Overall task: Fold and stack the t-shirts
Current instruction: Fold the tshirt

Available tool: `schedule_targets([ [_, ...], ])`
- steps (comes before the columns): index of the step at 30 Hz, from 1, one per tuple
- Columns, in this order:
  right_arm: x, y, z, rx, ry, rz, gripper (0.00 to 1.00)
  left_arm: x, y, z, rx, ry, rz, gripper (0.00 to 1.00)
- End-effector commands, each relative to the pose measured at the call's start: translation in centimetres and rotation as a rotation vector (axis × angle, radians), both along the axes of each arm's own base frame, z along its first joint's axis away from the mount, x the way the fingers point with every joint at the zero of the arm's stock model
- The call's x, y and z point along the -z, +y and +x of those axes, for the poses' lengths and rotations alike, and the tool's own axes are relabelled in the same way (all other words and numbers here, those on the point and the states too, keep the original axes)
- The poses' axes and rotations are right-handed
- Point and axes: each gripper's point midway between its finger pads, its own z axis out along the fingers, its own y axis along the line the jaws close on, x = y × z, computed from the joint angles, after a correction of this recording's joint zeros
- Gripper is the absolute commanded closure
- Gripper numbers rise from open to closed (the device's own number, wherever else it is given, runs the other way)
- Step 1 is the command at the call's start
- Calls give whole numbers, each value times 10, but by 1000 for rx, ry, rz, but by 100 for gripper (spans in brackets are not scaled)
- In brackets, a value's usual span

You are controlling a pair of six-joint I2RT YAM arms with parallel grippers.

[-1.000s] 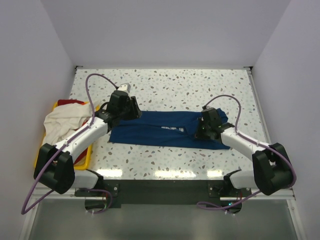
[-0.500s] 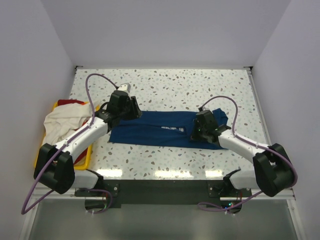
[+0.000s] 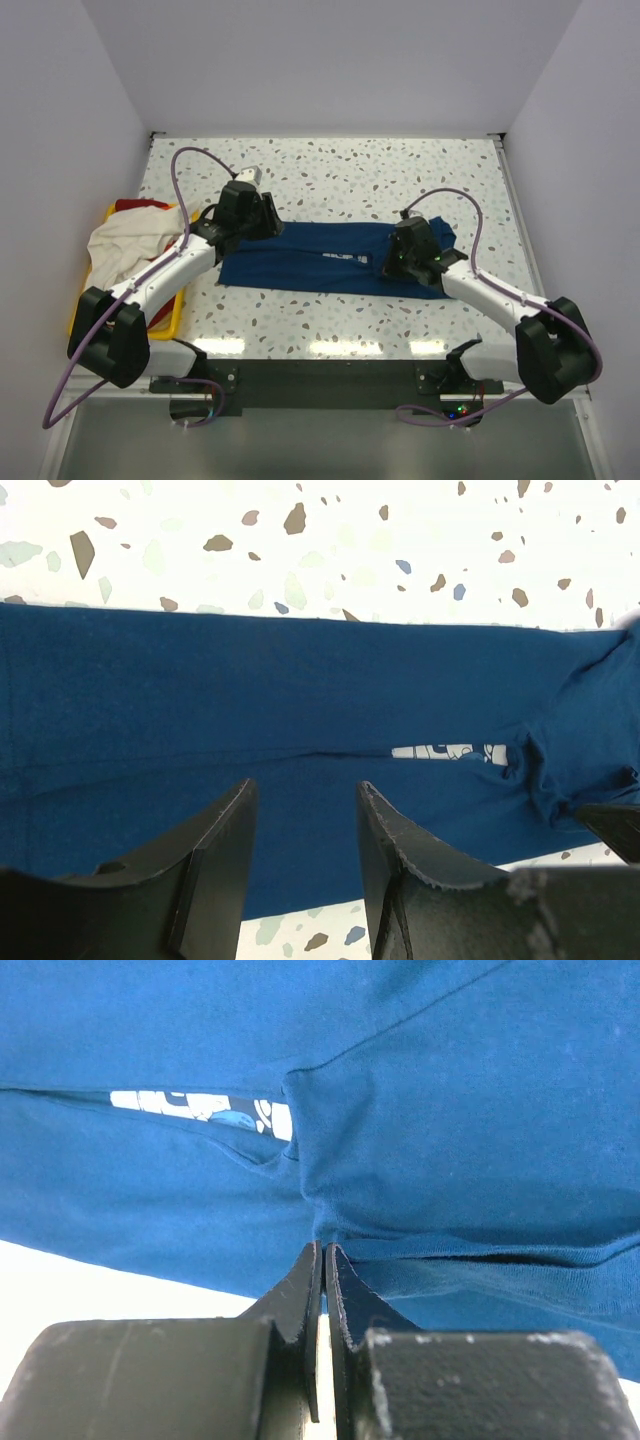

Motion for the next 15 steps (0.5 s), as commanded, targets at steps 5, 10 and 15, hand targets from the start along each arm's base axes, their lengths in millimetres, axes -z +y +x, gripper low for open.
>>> schedule_targets([
  [5,-15,0,-1,-9,-43,10,95,-1,-3,1,4,-15,-28,51],
  [10,1,3,-5,-51,-1,-8,73,2,-7,0,17,-2,-45,51],
  [15,-16,-4,12,-18,-40,-60,43,2,-12,0,29,5,-59,52],
])
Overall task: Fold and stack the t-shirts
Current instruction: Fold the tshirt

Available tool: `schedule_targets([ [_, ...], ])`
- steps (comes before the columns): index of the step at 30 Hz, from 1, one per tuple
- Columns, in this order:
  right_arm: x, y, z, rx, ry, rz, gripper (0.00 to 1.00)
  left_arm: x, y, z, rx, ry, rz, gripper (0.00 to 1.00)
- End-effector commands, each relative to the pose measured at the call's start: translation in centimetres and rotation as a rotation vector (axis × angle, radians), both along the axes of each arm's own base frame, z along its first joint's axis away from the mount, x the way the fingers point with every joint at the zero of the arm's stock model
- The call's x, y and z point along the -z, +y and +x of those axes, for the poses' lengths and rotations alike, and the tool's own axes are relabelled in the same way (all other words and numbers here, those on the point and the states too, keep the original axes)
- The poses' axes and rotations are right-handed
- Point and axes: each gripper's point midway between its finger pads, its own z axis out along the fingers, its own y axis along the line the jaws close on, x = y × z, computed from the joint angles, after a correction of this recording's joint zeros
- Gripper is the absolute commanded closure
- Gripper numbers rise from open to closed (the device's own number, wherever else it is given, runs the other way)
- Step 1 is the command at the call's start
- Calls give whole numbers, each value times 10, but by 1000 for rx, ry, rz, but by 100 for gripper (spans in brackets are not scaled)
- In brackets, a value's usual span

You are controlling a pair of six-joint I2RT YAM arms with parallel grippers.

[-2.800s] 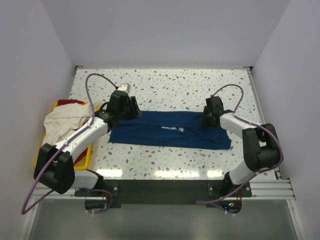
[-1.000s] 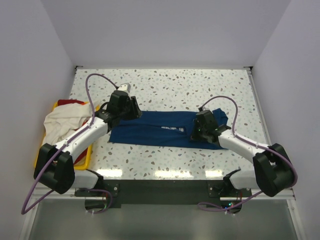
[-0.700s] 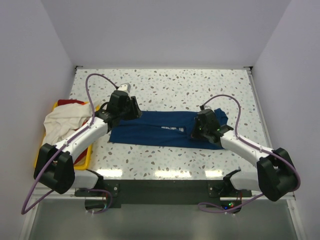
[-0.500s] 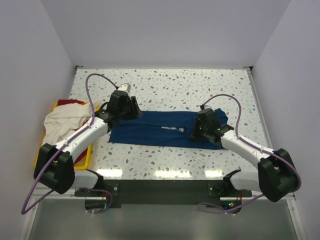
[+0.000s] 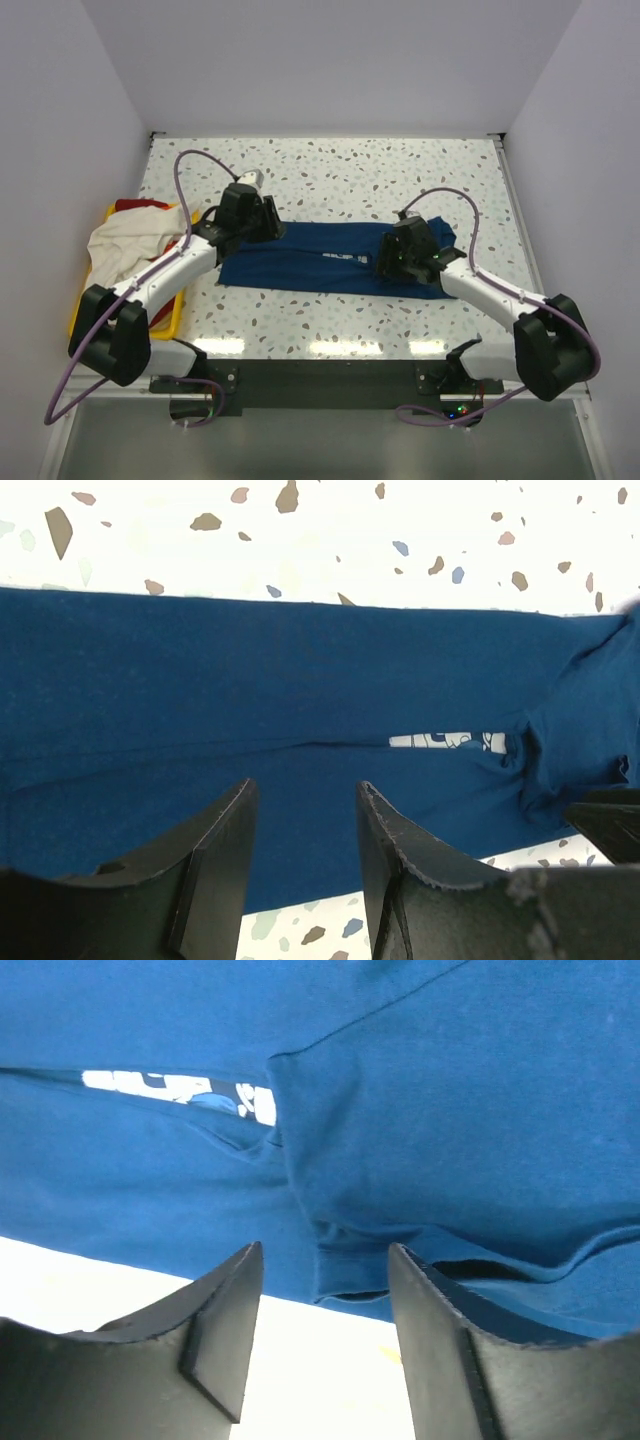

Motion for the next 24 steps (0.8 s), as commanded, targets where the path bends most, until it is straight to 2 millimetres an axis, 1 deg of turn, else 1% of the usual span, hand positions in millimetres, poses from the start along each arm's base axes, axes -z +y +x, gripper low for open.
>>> schedule_targets([
  [1,-24,-6,24,38,-68,-47,41,-5,-10,4,17,-14,-48,52],
  [2,-24,-17,31,67,-57,-63,41,-11,-12,7,19,-20,-59,52],
  [3,-37,-19,44,89,-81,-47,41,-13,-15,10,15,-15,-74,51],
  [4,-40,-27,53,112,-82,-38,41,-10,-16,13,9,0,-73,51],
  [5,-47,-45,72,166,-87,-19,42,-19,-20,21,-11,-8,-99,51],
  [6,-48,-56,82,199,-85,-20,42,-20,-23,25,-21,-4,-110,51],
  [7,-50,-68,91,224,-89,-31,43,-12,-26,31,-32,19,-108,51],
  [8,-51,-94,104,296,-88,-43,44,-19,-29,41,-44,6,-116,51],
  [9,-47,-103,117,323,-75,-42,45,-16,-29,46,-71,27,-120,51],
  [10,-46,-112,124,345,-65,-27,47,-3,-30,52,-86,57,-107,52],
  [11,-49,-130,137,391,-75,-7,48,-10,-33,62,-95,42,-118,52],
  [12,-37,-138,142,413,-53,-13,48,0,-33,69,-109,54,-107,52],
  [13,-32,-144,146,423,-48,-23,48,2,-35,72,-115,60,-111,52],
  [14,-30,-159,152,457,-53,-28,48,-1,-38,79,-115,49,-119,52],
  [15,-31,-164,160,465,-59,-28,48,1,-40,83,-113,50,-115,52],
  [16,-16,-167,161,468,-21,-33,49,13,-41,86,-115,77,-101,52],
  [17,-15,-172,166,477,-29,-19,49,11,-43,92,-116,74,-102,53],
  [18,-11,-172,169,470,-26,-7,50,16,-44,93,-114,84,-94,53],
  [19,-6,-175,169,474,-18,-11,50,25,-45,95,-114,100,-84,53],
  [22,0,-188,171,495,-21,-23,50,37,-45,97,-115,118,-73,53],
  [23,0,-189,174,496,-34,-15,50,39,-45,98,-113,120,-69,53],
  [24,1,-191,175,501,-37,-14,50,46,-44,98,-116,133,-62,53],
])
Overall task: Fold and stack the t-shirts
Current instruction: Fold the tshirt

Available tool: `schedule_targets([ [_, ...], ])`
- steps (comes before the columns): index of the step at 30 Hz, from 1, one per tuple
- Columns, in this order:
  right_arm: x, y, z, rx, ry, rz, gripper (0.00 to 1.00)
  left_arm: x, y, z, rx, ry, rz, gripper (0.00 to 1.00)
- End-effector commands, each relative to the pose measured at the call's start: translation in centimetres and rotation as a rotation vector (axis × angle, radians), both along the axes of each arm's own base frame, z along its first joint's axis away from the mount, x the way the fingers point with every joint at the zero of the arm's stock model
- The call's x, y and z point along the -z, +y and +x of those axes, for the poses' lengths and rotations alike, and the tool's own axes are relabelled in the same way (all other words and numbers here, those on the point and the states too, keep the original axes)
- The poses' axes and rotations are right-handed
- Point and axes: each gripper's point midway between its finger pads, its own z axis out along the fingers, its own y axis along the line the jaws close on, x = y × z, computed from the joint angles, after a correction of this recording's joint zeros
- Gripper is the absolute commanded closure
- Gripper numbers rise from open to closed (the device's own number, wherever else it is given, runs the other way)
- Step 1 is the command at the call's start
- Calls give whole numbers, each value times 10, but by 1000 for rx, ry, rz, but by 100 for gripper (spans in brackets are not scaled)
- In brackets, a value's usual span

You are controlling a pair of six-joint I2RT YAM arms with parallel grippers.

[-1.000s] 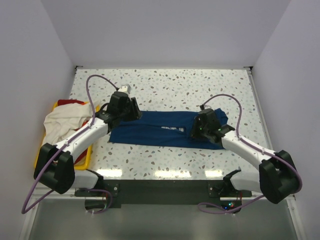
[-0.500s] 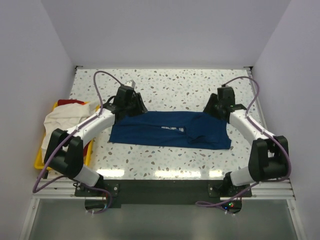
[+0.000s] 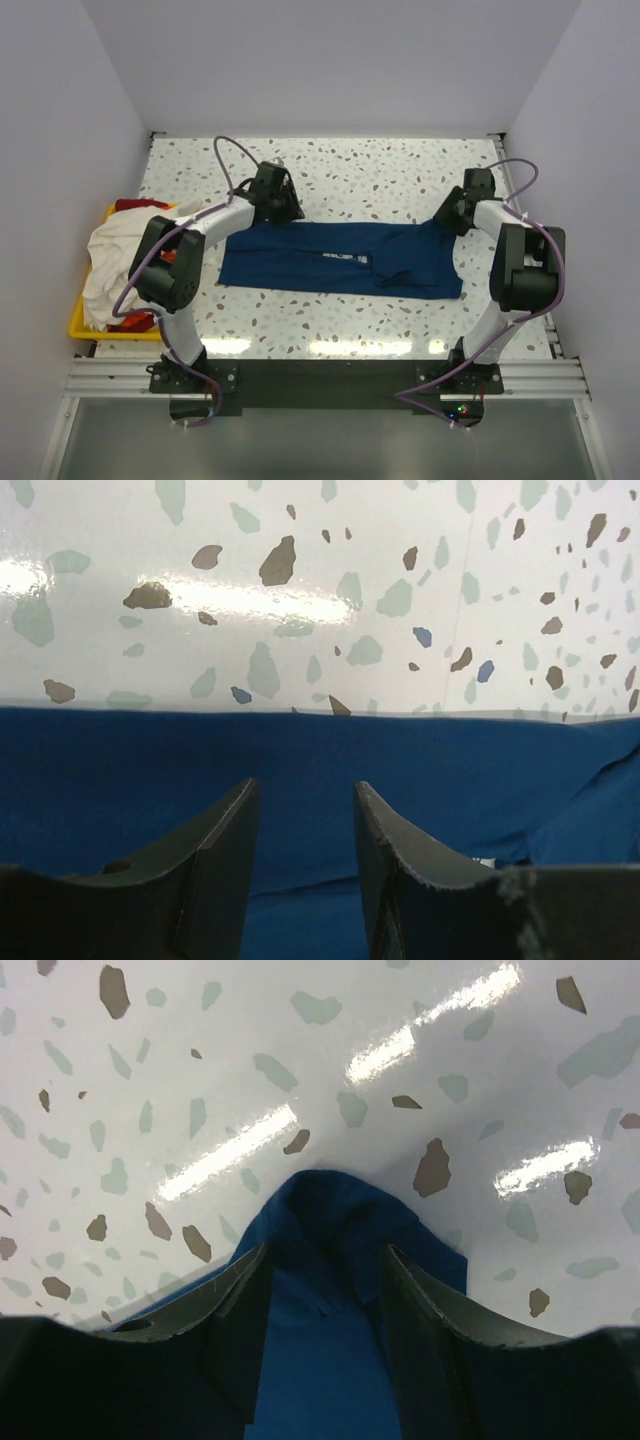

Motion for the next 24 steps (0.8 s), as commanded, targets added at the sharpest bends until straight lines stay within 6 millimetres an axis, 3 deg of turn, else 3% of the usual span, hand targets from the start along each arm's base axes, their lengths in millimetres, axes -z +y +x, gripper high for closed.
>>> schedule_targets([
  [1,-23,-4,28,-23,-120,13,50,-8,0,19,-32,-40,-17,53],
  [11,-30,5,32,-53,-195,57,55,14,0,20,-35,-8,-1,54],
  [15,-17,2,27,-42,-168,48,61,16,0,20,-33,-4,-2,54],
  [24,-10,4,21,-38,-182,80,66,33,-2,18,-28,26,-1,55],
])
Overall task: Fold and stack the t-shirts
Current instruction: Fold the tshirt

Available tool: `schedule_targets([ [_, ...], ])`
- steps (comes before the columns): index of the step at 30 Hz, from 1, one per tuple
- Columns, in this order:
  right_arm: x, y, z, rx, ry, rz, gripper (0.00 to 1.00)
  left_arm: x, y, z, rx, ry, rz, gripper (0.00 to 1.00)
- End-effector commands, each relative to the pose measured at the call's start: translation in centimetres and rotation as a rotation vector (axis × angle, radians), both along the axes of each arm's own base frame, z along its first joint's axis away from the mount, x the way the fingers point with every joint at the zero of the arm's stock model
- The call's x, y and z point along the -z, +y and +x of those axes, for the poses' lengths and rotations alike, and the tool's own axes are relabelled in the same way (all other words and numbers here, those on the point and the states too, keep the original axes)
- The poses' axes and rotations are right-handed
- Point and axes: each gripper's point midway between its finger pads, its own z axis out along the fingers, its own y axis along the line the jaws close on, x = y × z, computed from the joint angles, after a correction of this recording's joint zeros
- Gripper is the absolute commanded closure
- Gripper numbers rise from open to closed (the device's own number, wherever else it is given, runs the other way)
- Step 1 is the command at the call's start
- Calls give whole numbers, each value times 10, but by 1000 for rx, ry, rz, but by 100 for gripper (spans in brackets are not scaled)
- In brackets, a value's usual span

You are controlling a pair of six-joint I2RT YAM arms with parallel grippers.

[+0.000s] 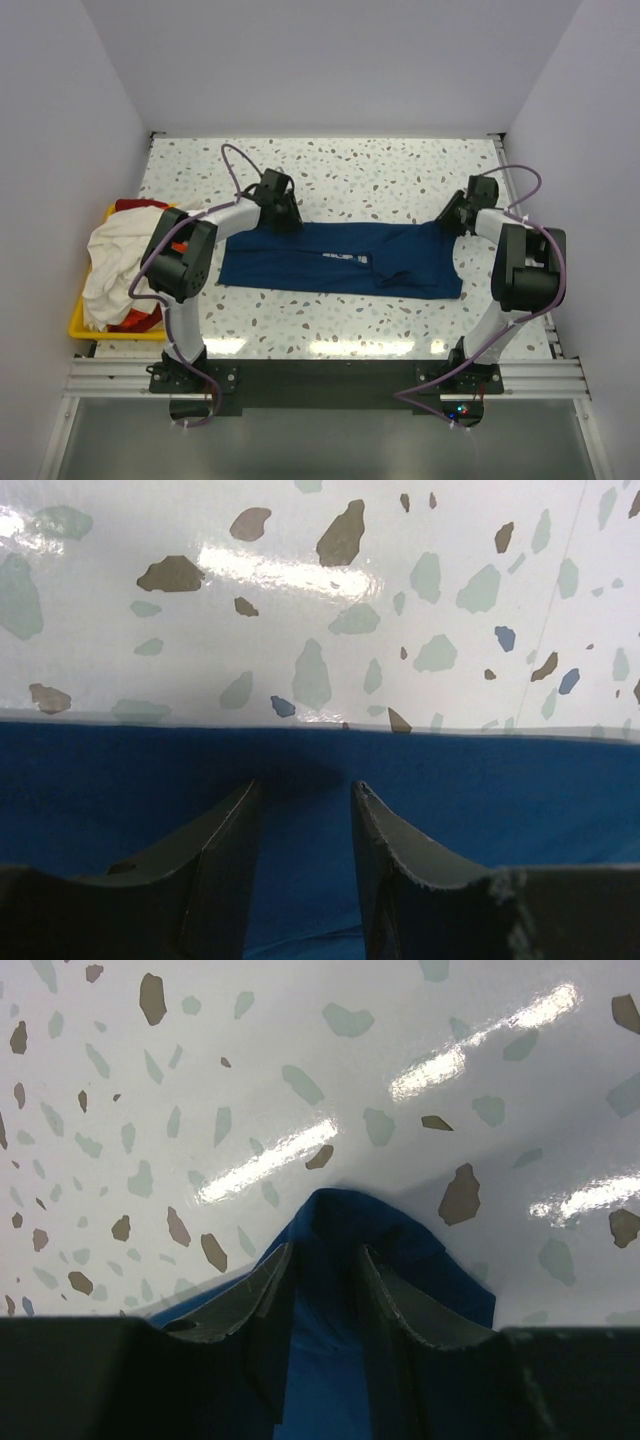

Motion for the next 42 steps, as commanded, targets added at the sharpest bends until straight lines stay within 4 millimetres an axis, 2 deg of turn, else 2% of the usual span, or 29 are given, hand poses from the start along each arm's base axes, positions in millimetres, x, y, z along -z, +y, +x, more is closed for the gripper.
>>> schedule_targets([
  [1,-16,0,9,-3,-82,2,66,-11,-5,20,-15,-61,-32,55],
  [15,-38,14,5,-8,-218,77,68,-3,-4,19,-14,-49,-22,55],
  [22,-28,15,-1,-2,-171,80,90,-1,-4,20,-15,-47,-22,55],
  [25,-31,11,-8,16,-155,60,100,0,-3,19,-16,-42,-19,55],
  [28,-34,4,-18,48,-131,32,100,3,-2,17,-23,-37,-15,55],
  [29,-45,2,-18,57,-157,17,100,3,-2,17,-22,-37,-15,55],
  [31,-47,-2,-30,69,-125,-10,100,5,-1,17,-26,-33,-12,55],
  [33,-62,-5,-38,76,-143,-32,100,7,-1,16,-28,-27,-11,55],
  [34,-59,-5,-41,72,-129,-34,100,7,-1,16,-30,-25,-11,55],
  [35,-66,-5,-44,72,-144,-42,100,8,-1,16,-32,-24,-13,55],
  [38,-59,-11,-57,81,-98,-82,100,9,-1,16,-34,-21,-14,55],
  [41,-44,-14,-68,86,-45,-99,100,10,-2,15,-33,-19,-13,55],
  [42,-32,-14,-73,89,-10,-96,100,10,-1,16,-34,-19,-13,55],
])
